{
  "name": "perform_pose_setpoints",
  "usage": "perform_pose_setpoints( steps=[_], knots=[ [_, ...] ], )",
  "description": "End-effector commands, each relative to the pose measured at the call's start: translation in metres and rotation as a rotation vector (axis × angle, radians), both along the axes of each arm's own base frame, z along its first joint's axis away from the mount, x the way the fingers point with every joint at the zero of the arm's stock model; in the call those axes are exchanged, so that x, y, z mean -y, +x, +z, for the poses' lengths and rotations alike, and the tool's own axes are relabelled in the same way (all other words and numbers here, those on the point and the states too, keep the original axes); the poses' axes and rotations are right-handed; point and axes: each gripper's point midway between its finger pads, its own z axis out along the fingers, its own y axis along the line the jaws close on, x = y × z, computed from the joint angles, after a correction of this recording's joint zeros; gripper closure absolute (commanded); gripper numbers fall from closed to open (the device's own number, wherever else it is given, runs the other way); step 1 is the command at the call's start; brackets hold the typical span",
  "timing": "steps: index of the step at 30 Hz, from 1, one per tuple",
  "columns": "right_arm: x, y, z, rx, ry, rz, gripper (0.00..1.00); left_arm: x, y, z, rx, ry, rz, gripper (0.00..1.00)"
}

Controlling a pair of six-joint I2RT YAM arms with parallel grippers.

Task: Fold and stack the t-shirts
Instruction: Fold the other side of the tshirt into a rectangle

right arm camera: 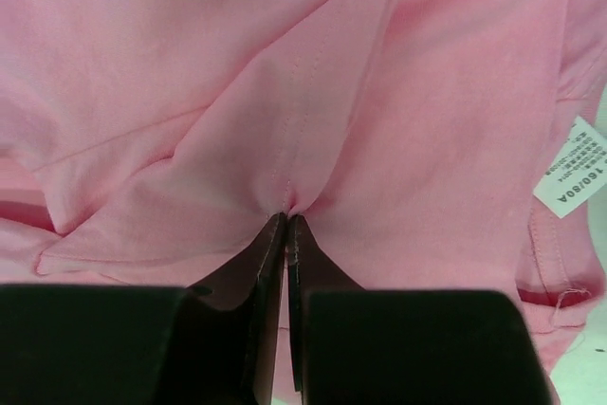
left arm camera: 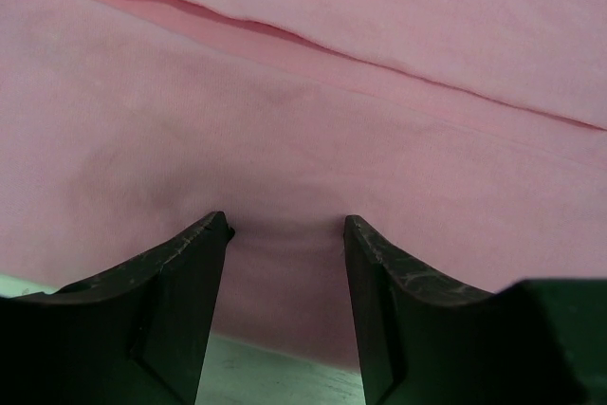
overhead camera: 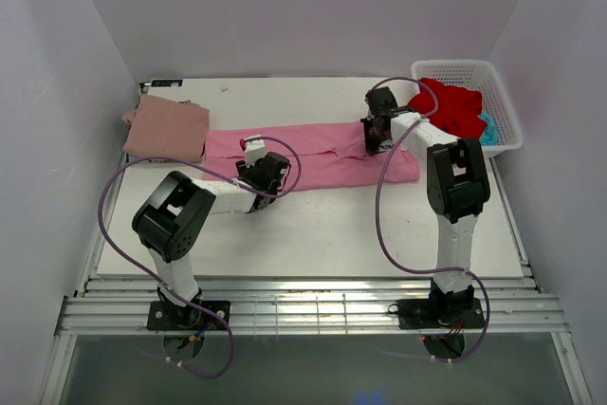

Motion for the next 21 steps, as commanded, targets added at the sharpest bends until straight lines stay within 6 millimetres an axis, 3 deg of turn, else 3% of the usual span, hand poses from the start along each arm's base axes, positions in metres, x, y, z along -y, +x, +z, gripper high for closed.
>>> perform_pose_setpoints(
  steps=[1,3,5,6,10,15,16,18,21],
  knots=[
    [-0.003,0.023,0.036,0.087,0.001,0.004,0.92,-0.015,-0.031,-0.030,-0.144,0.055,-0.015,0.36],
    [-0.007,0.036,0.053,0.123,0.007,0.005,0.92,-0.016,-0.031,-0.030,-0.146,0.058,-0.014,0.36],
    [-0.007,0.042,0.056,0.120,0.000,0.007,0.92,-0.016,-0.032,-0.031,-0.149,0.060,-0.014,0.36],
    [-0.010,0.053,0.072,0.156,0.007,0.005,0.92,-0.017,-0.032,-0.032,-0.151,0.063,-0.013,0.36],
    [-0.016,0.074,0.072,0.160,0.000,0.013,0.92,-0.017,-0.033,-0.036,-0.161,0.070,-0.013,0.36],
    [-0.027,0.096,0.060,0.159,0.016,0.036,0.92,-0.017,-0.033,-0.040,-0.170,0.074,-0.016,0.36],
    [-0.030,0.099,0.046,0.140,0.015,0.041,0.92,-0.017,-0.033,-0.040,-0.172,0.076,-0.016,0.36],
    [-0.037,0.109,0.047,0.158,0.045,0.059,0.92,-0.018,-0.033,-0.041,-0.174,0.080,-0.016,0.36],
    [-0.048,0.113,0.031,0.146,0.091,0.093,0.81,-0.019,-0.035,-0.042,-0.180,0.086,-0.018,0.37]
  ],
)
